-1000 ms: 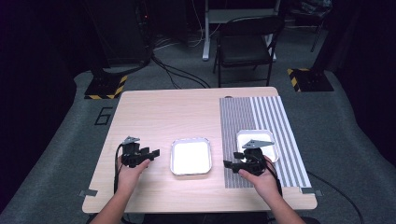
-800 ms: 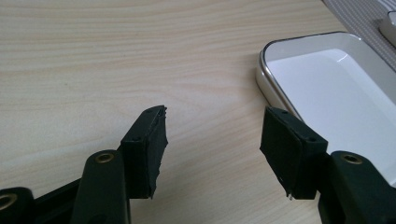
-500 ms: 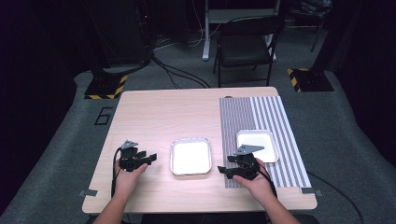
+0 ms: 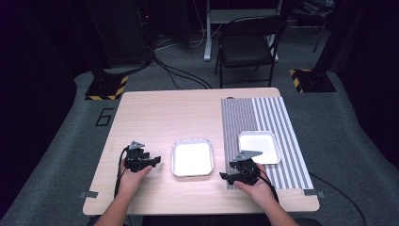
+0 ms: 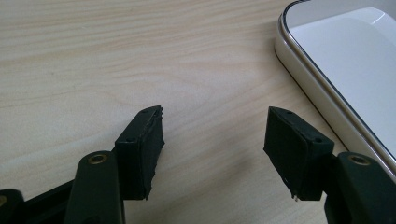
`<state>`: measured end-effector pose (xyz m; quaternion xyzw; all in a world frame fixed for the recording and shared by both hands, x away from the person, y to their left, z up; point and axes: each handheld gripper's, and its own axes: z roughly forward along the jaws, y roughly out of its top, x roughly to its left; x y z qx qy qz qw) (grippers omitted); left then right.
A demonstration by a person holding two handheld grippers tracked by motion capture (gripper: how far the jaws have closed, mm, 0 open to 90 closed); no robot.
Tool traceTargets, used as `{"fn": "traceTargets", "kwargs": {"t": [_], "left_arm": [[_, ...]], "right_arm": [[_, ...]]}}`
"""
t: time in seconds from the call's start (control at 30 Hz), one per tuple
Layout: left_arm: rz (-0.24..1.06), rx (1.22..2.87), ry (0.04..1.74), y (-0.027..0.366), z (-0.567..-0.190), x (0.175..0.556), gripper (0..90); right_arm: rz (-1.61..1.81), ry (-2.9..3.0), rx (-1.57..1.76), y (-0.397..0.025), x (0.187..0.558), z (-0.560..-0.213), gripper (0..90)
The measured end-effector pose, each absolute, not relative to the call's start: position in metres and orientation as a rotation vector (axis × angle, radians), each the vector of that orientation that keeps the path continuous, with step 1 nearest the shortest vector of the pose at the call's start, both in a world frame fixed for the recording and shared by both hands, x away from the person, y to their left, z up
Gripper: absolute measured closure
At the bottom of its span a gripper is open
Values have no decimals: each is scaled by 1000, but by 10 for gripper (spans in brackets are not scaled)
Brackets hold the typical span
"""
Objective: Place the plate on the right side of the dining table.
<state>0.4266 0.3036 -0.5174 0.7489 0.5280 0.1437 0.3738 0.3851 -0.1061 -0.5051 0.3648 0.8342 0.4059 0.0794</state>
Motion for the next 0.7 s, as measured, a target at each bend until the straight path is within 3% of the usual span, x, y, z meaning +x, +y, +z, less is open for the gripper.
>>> {"fn": "traceTargets", "kwargs": {"t": [0.7], "left_arm": [[535,1990,1325,307,-523,435,320]], "right_arm": [[1156,2481,968,-100,383,-517,312]]}}
